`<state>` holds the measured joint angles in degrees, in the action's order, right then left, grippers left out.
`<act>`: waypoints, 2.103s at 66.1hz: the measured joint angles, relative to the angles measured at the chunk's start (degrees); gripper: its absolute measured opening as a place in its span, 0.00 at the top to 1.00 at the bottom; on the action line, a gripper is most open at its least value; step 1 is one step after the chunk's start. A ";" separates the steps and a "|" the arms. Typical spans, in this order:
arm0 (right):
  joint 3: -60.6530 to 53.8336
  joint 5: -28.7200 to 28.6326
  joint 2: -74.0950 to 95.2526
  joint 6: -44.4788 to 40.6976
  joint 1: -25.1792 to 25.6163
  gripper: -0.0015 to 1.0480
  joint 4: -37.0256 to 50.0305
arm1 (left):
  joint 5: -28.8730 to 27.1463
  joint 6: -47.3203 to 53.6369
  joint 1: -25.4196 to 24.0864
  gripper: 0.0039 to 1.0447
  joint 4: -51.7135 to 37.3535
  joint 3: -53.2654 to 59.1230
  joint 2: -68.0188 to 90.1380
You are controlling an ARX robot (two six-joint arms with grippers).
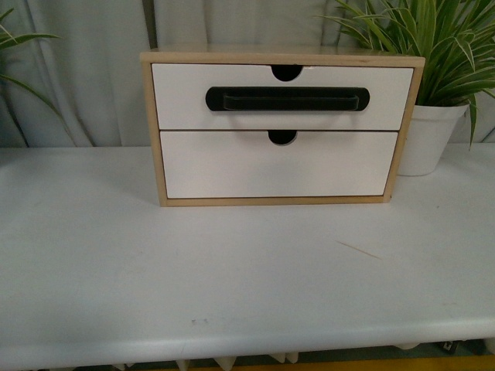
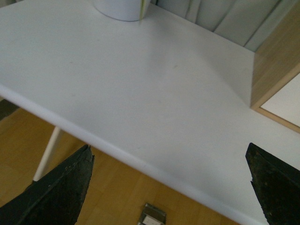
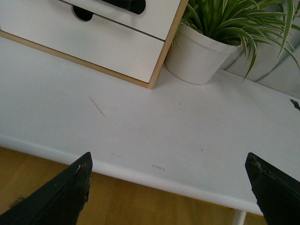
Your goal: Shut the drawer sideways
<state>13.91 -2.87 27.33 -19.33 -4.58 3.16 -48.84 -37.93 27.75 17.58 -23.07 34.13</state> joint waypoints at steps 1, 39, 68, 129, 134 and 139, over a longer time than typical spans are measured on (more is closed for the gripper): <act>-0.52 0.02 -1.86 0.70 0.00 0.09 -1.05 | -0.55 -0.24 0.20 0.05 1.40 0.20 -0.74; -8.66 2.91 -14.21 17.94 4.46 0.63 4.44 | 37.62 35.60 -15.87 0.73 -26.77 17.18 -18.86; -11.32 2.69 -25.14 18.56 4.50 0.99 -3.37 | 48.61 37.46 -27.50 0.96 -17.46 20.22 -31.45; -13.55 2.78 -27.10 18.69 4.50 0.07 -3.28 | 48.68 37.53 -27.58 0.06 -17.49 22.56 -33.94; -13.55 2.78 -27.10 18.67 4.50 0.09 -3.28 | 48.68 37.53 -27.58 0.05 -17.49 22.56 -33.94; -13.55 2.78 -27.10 18.69 4.50 0.09 -3.28 | 48.70 37.53 -27.58 0.05 -17.49 22.56 -33.94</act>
<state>0.36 -0.10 0.23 -0.64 -0.08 -0.12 -0.14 -0.40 0.16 0.10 -0.51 0.19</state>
